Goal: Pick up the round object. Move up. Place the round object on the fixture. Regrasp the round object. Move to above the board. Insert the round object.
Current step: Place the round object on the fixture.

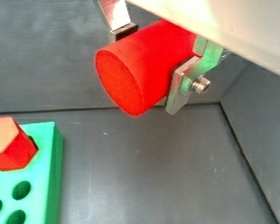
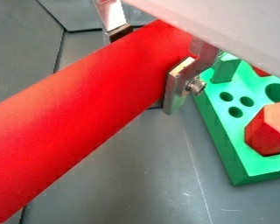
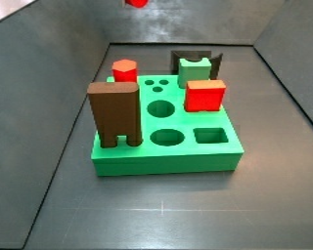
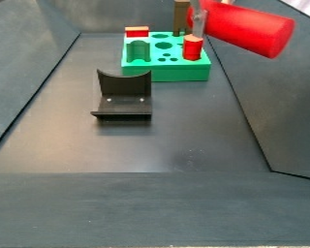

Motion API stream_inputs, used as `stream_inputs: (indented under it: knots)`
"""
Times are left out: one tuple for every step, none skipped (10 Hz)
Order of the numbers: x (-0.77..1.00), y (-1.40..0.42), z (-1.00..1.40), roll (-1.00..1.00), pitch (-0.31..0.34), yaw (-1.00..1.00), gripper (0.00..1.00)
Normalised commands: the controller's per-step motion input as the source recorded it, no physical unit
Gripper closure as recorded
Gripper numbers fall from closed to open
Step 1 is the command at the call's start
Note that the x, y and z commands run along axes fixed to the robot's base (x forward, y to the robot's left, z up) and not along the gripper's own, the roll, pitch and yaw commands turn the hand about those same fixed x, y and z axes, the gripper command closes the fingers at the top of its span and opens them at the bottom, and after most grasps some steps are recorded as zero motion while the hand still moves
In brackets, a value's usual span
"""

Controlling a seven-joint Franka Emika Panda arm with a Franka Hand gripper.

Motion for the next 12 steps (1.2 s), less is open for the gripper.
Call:
stream_inputs:
  knots:
    - [1.00, -0.25, -0.06, -0.11, -0.052, -1.00, 1.00]
    - [1.00, -0.22, -0.07, -0.12, -0.049, -1.00, 1.00]
    - [1.00, -0.19, -0.06, -0.13, -0.047, -1.00, 1.00]
    - [1.00, -0.18, -0.06, -0.14, -0.045, -1.00, 1.00]
    - [1.00, -0.16, -0.06, -0.15, -0.044, -1.00, 1.00]
    - [1.00, -0.14, -0.05, -0.16, -0.043, -1.00, 1.00]
    - [1.00, -0.12, -0.05, -0.18, -0.039, -1.00, 1.00]
    - [1.00, -0.11, -0.05, -0.20, -0.033, -1.00, 1.00]
    - [1.00, -0.09, -0.04, -0.21, -0.022, -0.89, 1.00]
    - [1.00, -0.08, -0.04, -0.19, -0.003, -0.64, 1.00]
    - [1.00, -0.06, -0.03, -0.16, 0.019, -0.37, 1.00]
    - [1.00, -0.05, -0.02, -0.14, 0.038, -0.23, 1.00]
